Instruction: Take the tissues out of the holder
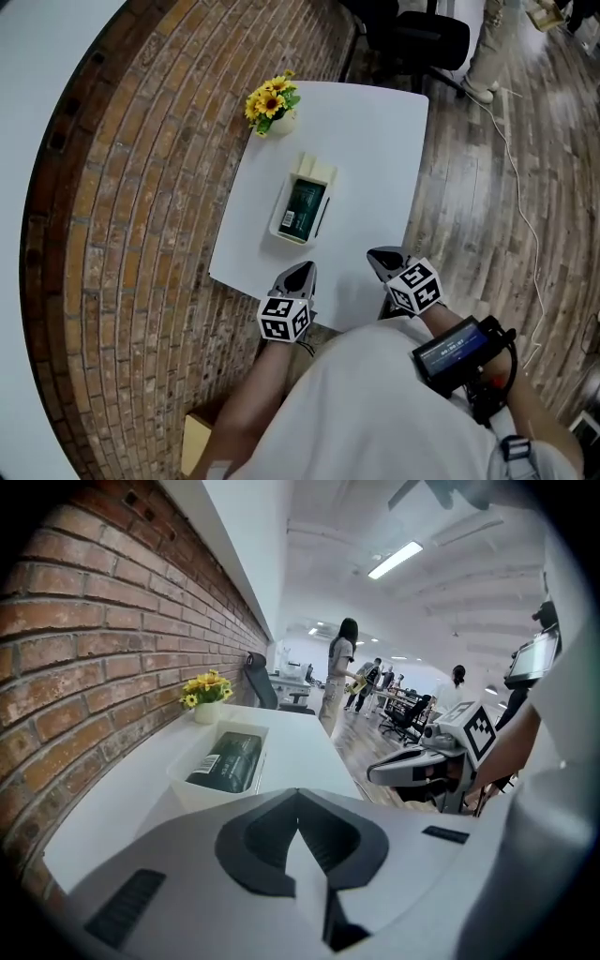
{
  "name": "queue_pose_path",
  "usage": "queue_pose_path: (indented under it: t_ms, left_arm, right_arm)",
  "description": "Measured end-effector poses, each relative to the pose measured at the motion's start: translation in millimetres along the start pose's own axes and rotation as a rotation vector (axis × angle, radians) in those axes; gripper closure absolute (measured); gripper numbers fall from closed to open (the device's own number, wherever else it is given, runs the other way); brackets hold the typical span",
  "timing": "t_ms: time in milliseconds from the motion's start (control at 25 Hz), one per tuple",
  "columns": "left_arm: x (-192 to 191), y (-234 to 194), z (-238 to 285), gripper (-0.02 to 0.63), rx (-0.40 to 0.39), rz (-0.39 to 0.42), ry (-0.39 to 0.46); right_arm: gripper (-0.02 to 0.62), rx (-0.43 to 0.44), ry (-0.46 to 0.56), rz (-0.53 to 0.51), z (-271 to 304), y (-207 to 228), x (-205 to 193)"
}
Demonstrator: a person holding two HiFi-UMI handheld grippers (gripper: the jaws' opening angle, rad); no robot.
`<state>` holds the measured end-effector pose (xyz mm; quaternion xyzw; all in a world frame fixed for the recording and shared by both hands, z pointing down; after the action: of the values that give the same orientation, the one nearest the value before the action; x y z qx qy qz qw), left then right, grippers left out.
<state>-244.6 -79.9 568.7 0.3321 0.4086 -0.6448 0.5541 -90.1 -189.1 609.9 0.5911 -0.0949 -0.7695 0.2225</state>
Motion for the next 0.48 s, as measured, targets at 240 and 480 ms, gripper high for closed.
queue_pose_path:
  t_ms: [240,480]
  left_arm:
    - [-1.4,-2.3,3.5,0.598,-0.014,-0.003,-0.011]
    - [-0.8,1.6,7.2,0.598,-0.071,0.002,-0.023]
  right_arm:
    - [0.589,-0.011,-0.002,0.012,3.9,2.8,-2.7]
    - [0.589,-0.021,0.002,0.023,7.4,4.5,-3.2]
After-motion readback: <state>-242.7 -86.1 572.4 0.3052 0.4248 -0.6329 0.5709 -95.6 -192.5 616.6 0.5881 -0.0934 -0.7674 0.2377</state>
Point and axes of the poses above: the fingertips, and each gripper's own axes: z forward along the fingers, y to its right, x out of its top, the point moved 5 cm from there along -z, backward along the fingers, and after that the axes turned 12 degrees about y, right-handed, at the moved point
